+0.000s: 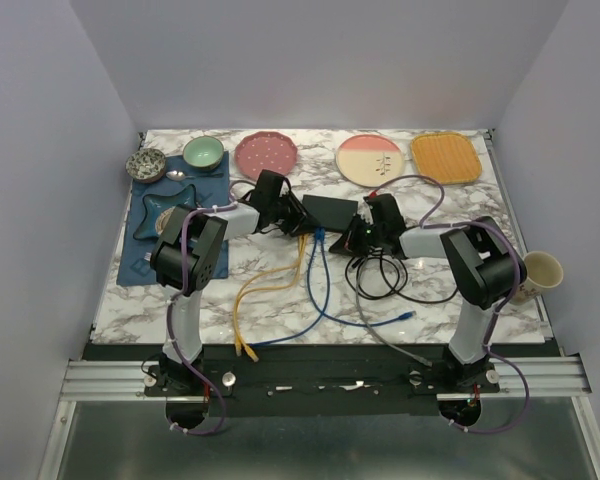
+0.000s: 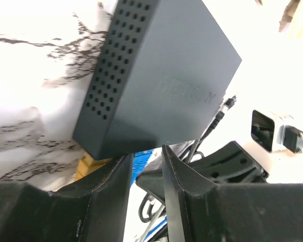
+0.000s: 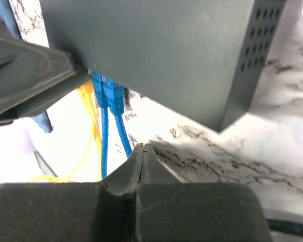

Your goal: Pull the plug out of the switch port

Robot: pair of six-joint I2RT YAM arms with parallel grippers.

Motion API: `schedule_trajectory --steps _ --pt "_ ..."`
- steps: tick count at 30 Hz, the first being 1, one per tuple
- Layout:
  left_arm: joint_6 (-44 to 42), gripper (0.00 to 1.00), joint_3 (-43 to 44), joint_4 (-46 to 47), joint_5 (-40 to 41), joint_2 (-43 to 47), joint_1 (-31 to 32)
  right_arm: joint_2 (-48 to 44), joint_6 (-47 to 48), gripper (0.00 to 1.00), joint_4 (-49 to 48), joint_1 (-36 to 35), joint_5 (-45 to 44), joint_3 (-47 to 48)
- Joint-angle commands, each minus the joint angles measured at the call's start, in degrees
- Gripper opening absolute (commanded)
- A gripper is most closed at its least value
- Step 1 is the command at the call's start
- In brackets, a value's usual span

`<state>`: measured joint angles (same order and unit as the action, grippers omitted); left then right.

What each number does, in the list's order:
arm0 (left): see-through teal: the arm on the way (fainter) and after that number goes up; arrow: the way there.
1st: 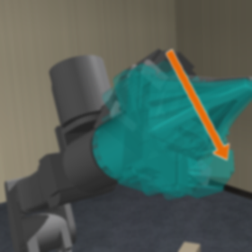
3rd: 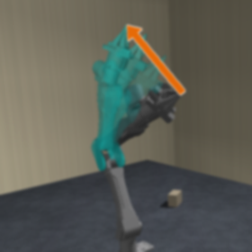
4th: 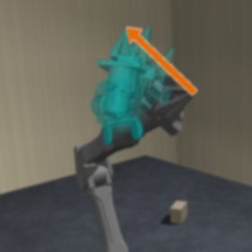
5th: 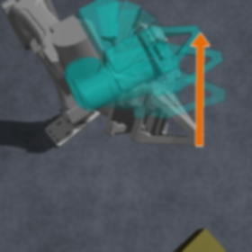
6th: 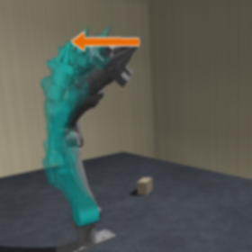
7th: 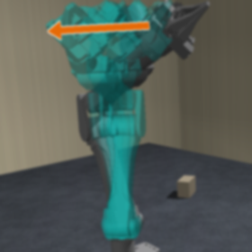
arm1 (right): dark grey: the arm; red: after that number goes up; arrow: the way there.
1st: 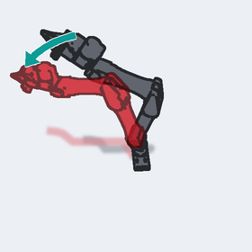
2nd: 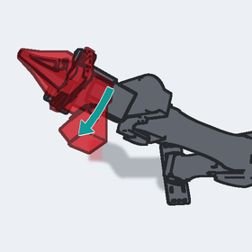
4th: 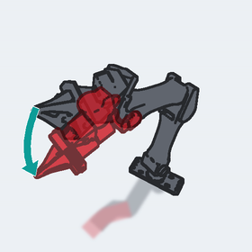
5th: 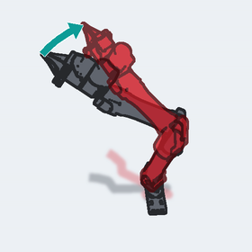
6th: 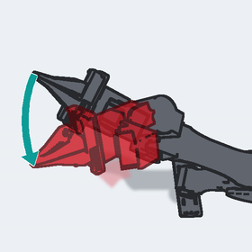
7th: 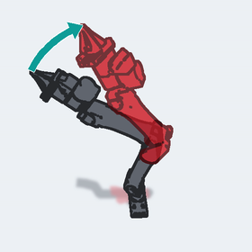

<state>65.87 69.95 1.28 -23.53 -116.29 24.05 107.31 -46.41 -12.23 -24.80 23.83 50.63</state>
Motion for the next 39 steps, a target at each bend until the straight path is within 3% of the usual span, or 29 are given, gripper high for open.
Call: schedule_trajectory --steps 1,2,5,6,10,15,17,24,30,35,39 --pt "-0.22 0.42 -1.04 0.1 3.58 -0.88 -0.85 -0.96 0.89 0.08 5.99 -0.43 -3.18 -2.29" --pt "0.05 0.42 -2.18 1.08 3.23 -0.26 -0.94 -1.57 -0.59 0.22 5.73 -0.43 -3.35 -2.29" --pt "0.32 0.42 -3.24 4.69 2.44 3.34 -1.99 -2.1 -5.07 0.39 2.57 -0.25 -2.22 -2.91" --pt "0.32 0.42 -3.16 5.57 2.26 4.31 -2.95 -2.45 -5.87 0.4 1.17 -0.34 -1.95 -3.08" --pt "-0.82 0.43 -0.53 6.55 2.96 7.65 -5.24 -8.32 -6.85 0.4 1.76 0.1 -8.34 -5.19" --pt "-4.25 0.43 2.38 0.84 8.93 8.89 -6.91 -16.77 -3.08 0.29 8.61 4.48 -20.22 -5.03" --pt "-4.87 0.43 2.3 -2.84 11.47 8.8 -7.26 -15.82 -0.98 0.25 10.64 6.5 -20.41 -2.13" --pt "-4.95 0.44 -3.06 -1.89 12.28 9.77 -7.27 -3.08 5.45 0.21 18.9 6.69 -22.34 17.2" --pt "-5.22 0.46 -9.12 1.96 8.51 10.47 -7.53 2.89 7.48 0.21 19.96 6.52 -14.72 26.35" --pt "-2.07 0.47 -14.49 16.28 -1.4 8.54 -7.44 6.85 6.69 0.22 18.21 5.99 -5.49 28.91" --pt "0.92 0.47 -18.61 26.21 -3.72 5.99 -7.09 10.37 6.77 0.22 18.12 4.23 0.59 31.8"
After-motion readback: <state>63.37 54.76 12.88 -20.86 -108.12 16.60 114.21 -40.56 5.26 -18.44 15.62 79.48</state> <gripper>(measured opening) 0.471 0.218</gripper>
